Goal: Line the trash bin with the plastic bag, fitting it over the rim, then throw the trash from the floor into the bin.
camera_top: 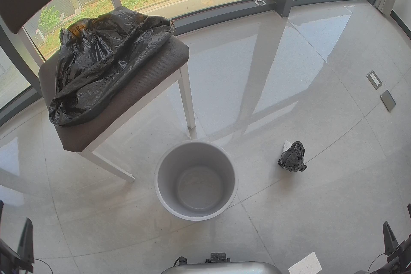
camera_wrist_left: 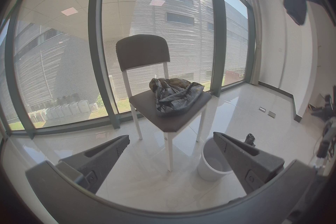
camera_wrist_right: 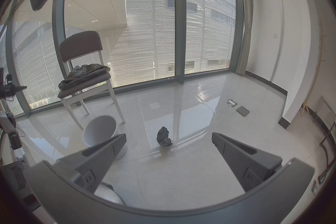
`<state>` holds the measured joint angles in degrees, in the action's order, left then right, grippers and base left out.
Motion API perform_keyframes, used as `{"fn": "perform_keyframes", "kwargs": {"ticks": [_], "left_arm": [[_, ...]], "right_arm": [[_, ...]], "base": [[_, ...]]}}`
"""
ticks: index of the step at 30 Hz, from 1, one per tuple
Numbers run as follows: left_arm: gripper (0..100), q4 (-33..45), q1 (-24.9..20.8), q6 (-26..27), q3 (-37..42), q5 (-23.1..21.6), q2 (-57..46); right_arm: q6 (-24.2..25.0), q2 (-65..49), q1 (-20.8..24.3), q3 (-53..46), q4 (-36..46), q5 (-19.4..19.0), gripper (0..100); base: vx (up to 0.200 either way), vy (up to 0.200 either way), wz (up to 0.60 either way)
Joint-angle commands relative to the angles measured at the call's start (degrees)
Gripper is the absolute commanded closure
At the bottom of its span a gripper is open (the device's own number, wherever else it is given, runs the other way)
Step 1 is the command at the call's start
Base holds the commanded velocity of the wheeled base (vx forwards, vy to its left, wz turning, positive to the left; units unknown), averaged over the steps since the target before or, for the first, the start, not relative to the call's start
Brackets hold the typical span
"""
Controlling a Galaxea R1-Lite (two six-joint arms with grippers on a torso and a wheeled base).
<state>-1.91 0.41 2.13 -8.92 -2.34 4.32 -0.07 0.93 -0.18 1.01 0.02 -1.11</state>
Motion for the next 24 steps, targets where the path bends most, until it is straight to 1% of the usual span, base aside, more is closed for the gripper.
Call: {"fn": "perform_keyframes", "kwargs": {"ticks": [1, 2, 3, 4, 5, 8, 12, 14, 15, 17, 18, 24], "left_arm": [[0, 5.08, 6.09, -10.04, -28.96, 8.67, 41.39], [0, 6.04, 6.79, -11.8, -30.98, 8.93, 43.85], [0, 8.51, 8.55, -15.05, -35.55, 8.23, 48.07], [0, 9.12, 8.81, -15.58, -36.6, 7.97, 48.86], [0, 12.29, 10.31, -18.39, -40.65, 6.03, 52.81], [0, 18.79, 13.74, -21.38, -45.92, 1.64, 58.0], [0, 22.57, 14.61, -26.92, -50.4, -4.08, 61.43], [0, 23.97, 14.97, -29.2, -52.69, -5.66, 63.71], [0, 25.29, 15.23, -30.17, -53.57, -5.75, 65.03], [0, 26.08, 15.58, -30.52, -54.27, -5.75, 65.91], [0, 27.67, 16.37, -31.05, -55.59, -6.27, 68.28], [0, 27.84, 16.28, -31.49, -56.47, -6.62, 72.76]], "right_arm": [[-0.01, -0.93, 0.01, -1.01, -0.02, -0.03, 0], [-0.01, -0.93, 0.01, -1.01, -0.02, -0.03, 0], [-0.01, -0.93, 0.09, -1.01, -0.02, -0.03, 0], [-0.01, -0.93, 0.01, -1.01, -0.02, -0.03, 0], [-0.01, -0.93, 0.01, -1.01, -0.11, -0.03, 0], [-0.01, -0.93, 0.01, -1.01, -0.02, -0.03, 0], [-0.01, -0.93, 0.01, -1.01, -0.02, -0.03, 0], [-0.01, -0.93, 0.01, -1.01, -0.02, -0.03, 0], [-0.01, -0.93, 0.01, -1.01, -0.02, -0.03, 0], [-0.01, -0.93, 0.01, -1.01, -0.11, -0.03, 0], [-0.01, -0.93, 0.01, -1.01, -0.02, -0.03, 0], [-0.01, -0.93, 0.01, -1.01, -0.02, -0.03, 0]], "base": [[0.0, 0.0, 0.0], [0.0, 0.0, 0.0], [0.0, 0.0, 0.0], [0.0, 0.0, 0.0], [0.0, 0.0, 0.0], [0.0, 0.0, 0.0], [0.0, 0.0, 0.0], [0.0, 0.0, 0.0], [0.0, 0.0, 0.0], [0.0, 0.0, 0.0], [0.0, 0.0, 0.0], [0.0, 0.0, 0.0]]}}
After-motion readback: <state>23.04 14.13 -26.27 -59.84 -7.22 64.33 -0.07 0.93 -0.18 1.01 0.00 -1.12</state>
